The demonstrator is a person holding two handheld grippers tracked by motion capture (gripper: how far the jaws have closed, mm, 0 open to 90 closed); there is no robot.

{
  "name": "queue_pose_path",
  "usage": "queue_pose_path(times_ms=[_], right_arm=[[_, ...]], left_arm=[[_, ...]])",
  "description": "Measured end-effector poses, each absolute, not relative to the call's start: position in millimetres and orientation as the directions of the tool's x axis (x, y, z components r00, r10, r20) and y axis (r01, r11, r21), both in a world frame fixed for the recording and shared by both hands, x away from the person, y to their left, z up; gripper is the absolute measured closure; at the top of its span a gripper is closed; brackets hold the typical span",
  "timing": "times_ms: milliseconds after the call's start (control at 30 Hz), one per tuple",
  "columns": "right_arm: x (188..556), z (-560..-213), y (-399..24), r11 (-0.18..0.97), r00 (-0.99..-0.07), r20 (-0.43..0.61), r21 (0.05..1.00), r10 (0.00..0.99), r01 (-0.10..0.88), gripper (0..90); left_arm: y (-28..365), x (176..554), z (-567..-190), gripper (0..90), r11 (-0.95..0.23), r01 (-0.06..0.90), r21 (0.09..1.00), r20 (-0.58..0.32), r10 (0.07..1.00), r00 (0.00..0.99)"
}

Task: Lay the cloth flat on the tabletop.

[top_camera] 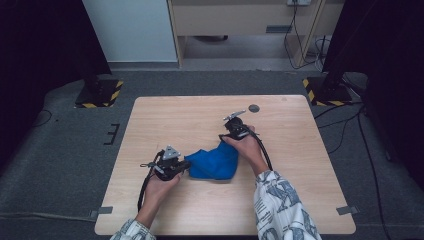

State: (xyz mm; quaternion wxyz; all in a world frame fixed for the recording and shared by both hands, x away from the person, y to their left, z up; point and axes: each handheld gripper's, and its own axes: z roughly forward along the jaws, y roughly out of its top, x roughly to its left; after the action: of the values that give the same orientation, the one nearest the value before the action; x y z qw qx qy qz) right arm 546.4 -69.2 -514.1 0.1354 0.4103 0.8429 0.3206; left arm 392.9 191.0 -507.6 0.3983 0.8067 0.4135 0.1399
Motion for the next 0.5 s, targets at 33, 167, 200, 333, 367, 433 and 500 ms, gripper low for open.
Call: queue_pose_path(times_ms=[33,167,200,333,367,433,500], right_arm=[[547.6,-515.5,-69.2,0.464,-0.630,0.033,0.645,0.776,0.607,53.3],[548.1,-517.3,-70.4,0.488,-0.644,0.033,0.625,0.764,0.610,73.8],[546.6,-516.0,-71.5,0.483,-0.644,0.036,0.629,0.764,0.609,79.0],[539.2,-507.0,-80.0,0.465,-0.658,0.053,0.665,0.752,0.585,87.9],[536.4,-504.2,-82.6,0.453,-0.658,0.061,0.677,0.751,0.580,88.0],[529.6,-498.9,-90.1,0.445,-0.662,0.065,0.691,0.746,0.569,88.3],[523.0,-495.5,-96.7,0.436,-0.662,0.068,0.701,0.747,0.564,88.3]], left_arm=[[191.3,393.1,-507.5,84.1,-0.340,0.556,0.759,-0.104,0.779,0.619],[191.6,393.5,-507.5,84.0,-0.337,0.556,0.760,-0.105,0.780,0.617],[191.9,393.6,-507.4,84.0,-0.337,0.556,0.760,-0.105,0.780,0.617],[192.0,393.9,-507.5,84.0,-0.340,0.555,0.759,-0.101,0.781,0.617],[191.7,393.9,-507.6,84.0,-0.340,0.556,0.759,-0.102,0.781,0.617],[191.4,394.1,-507.8,83.9,-0.344,0.555,0.757,-0.098,0.780,0.618],[191.4,394.4,-508.2,83.7,-0.345,0.557,0.756,-0.098,0.781,0.617]])
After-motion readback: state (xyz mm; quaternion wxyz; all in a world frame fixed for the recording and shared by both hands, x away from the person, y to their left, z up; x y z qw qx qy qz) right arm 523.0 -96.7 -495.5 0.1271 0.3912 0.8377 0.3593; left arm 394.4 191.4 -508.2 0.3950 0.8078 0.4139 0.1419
